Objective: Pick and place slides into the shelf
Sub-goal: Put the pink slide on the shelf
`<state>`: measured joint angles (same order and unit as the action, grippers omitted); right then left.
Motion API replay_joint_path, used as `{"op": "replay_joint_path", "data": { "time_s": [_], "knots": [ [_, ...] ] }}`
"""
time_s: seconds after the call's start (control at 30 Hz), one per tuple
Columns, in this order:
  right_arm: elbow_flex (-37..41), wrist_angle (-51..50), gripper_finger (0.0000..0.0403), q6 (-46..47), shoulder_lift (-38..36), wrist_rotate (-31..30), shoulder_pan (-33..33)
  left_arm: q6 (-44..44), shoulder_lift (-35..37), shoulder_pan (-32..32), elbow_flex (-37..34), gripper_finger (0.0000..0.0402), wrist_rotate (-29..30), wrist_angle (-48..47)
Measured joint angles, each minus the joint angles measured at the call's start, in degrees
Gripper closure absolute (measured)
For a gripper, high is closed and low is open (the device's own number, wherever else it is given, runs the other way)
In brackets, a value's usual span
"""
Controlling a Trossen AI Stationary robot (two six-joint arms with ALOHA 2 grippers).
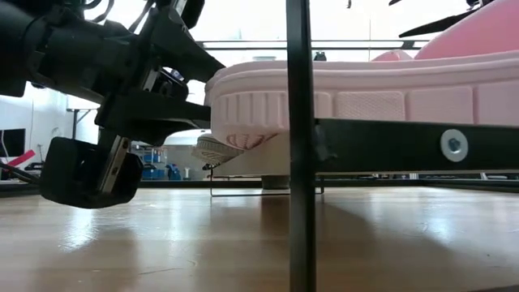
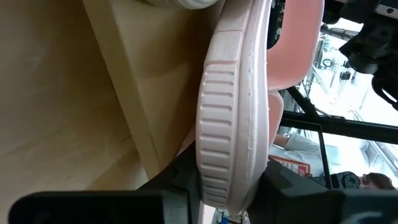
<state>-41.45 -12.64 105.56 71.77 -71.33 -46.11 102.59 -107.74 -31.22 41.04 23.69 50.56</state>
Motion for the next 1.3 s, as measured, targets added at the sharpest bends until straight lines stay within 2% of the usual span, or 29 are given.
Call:
{"op": "replay_joint_path", "data": {
  "time_s": [0.17,0.47,0.93,1.3],
  "knots": [
    [0.0,0.36,0.0236,-0.11,0.0,0.09,0.0,0.02,0.0,0.76,-0.07,0.033,-0.14,-0.22],
    [-0.02,5.67,0.0235,-5.57,0.0,1.29,0.0,-2.74,0.02,0.83,-0.04,0.0329,-0.22,-0.42],
    [-0.02,6.26,0.0239,-5.58,0.0,2.78,-0.02,-5.27,0.02,0.9,-0.11,0.0329,-0.72,-0.43],
    [-0.02,8.75,0.0241,-8.11,0.0,2.95,-0.02,-7.33,0.02,2.9,-0.28,0.0329,-3.67,-0.48]
  ]
}}
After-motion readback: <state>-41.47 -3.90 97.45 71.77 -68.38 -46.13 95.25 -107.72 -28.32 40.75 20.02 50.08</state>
